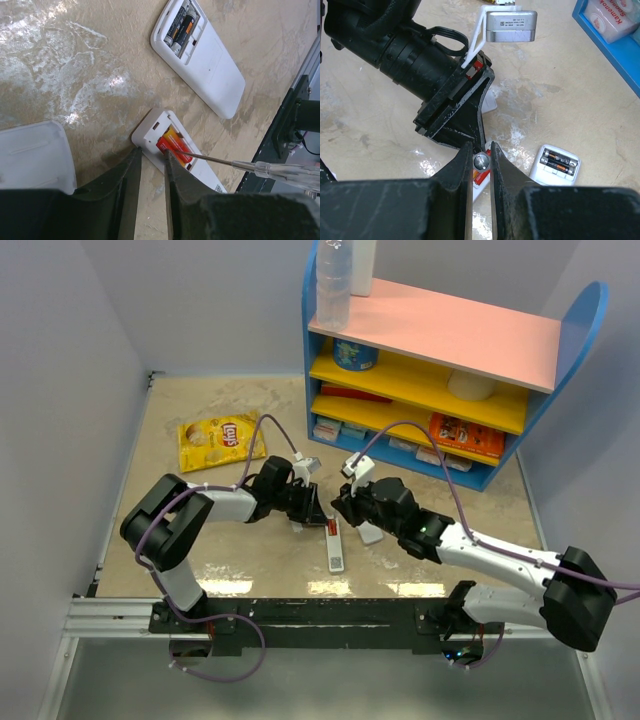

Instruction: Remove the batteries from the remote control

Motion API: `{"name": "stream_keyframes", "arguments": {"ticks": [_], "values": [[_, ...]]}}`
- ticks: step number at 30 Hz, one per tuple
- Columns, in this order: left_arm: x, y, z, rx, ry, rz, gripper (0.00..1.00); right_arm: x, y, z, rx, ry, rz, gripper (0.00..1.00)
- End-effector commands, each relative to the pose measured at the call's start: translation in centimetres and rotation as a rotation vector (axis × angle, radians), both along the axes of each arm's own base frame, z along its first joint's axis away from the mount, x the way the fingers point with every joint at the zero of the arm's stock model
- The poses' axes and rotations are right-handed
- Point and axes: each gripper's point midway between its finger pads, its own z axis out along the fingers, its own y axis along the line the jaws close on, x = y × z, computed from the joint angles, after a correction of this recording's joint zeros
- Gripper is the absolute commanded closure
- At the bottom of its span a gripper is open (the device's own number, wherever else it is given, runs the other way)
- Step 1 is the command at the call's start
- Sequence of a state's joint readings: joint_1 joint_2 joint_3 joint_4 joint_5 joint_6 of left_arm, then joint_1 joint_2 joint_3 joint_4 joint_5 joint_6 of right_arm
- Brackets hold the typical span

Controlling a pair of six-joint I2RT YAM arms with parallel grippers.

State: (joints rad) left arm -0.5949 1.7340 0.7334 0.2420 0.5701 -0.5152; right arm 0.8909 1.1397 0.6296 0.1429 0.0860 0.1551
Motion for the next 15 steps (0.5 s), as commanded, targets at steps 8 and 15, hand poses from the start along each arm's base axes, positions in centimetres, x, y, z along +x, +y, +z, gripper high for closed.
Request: {"name": "stream_keyframes", "arguments": {"ticks": [8,15], "values": [[0.1,-0.6,0.1,-0.021,0.001,0.005,0.75,-0.6,-0.1,-3.1,-0.015,0.022,0.02,1.0],[-0.3,-0.4,-0.2,-0.022,0.023,0.016,0.78,-1.2,-1.3,-4.4,0.048,0.156,-0.109,1.0]]}}
